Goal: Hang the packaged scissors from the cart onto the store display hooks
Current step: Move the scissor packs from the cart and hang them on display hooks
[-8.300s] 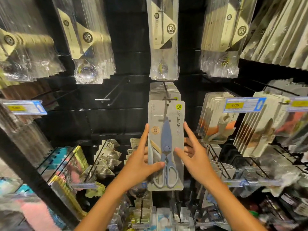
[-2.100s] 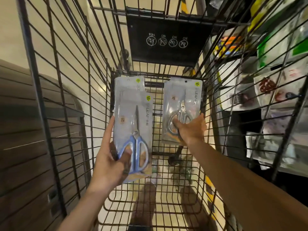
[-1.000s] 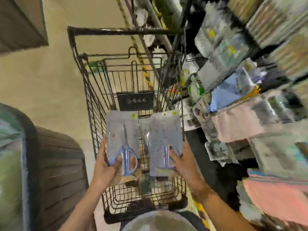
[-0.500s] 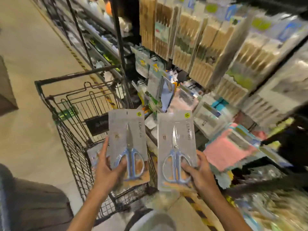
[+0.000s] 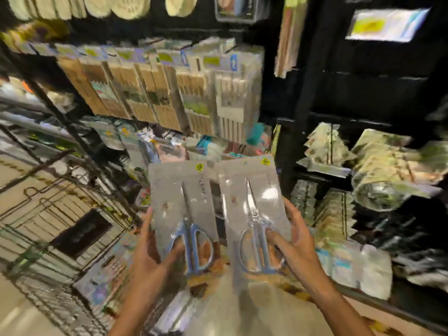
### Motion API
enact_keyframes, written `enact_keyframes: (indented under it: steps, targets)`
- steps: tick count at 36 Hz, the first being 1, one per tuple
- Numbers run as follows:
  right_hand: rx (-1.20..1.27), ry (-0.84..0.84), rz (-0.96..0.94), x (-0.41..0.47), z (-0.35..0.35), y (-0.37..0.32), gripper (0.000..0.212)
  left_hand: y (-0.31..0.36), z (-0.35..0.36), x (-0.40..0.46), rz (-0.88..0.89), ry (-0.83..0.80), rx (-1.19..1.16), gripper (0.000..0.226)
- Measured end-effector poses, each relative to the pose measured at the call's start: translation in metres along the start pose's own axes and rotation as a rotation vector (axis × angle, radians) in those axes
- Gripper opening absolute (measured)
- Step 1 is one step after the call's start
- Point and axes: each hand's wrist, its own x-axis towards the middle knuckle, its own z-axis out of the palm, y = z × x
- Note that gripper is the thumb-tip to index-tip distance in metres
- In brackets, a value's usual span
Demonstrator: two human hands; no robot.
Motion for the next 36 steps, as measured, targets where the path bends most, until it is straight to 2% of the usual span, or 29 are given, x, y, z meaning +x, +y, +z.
enact_keyframes:
  steps: [11,17,27,36]
  targets:
    - [-0.084,0.241,-0.088,-0.053,-0.034,-0.050,0.066,0.035,0.029,-0.004,0.149,-0.251,-0.113,0.089]
    - [-0.133,0.325,-0.167,-0.080,-0.050,-0.074,0.067,0.050,0.047,-0.009,0.173,-0.375,-0.205,0.089]
    - [-0.171,0.436,-0.223,-0.099,-0.103,-0.094,0.068,0.082,0.098,-0.021,0.266,-0.441,-0.211,0.095]
    - [-0.124,0.469,-0.315,-0.086,-0.178,-0.115,0.067,0.119,0.177,-0.036,0.372,-0.468,-0.177,0.095]
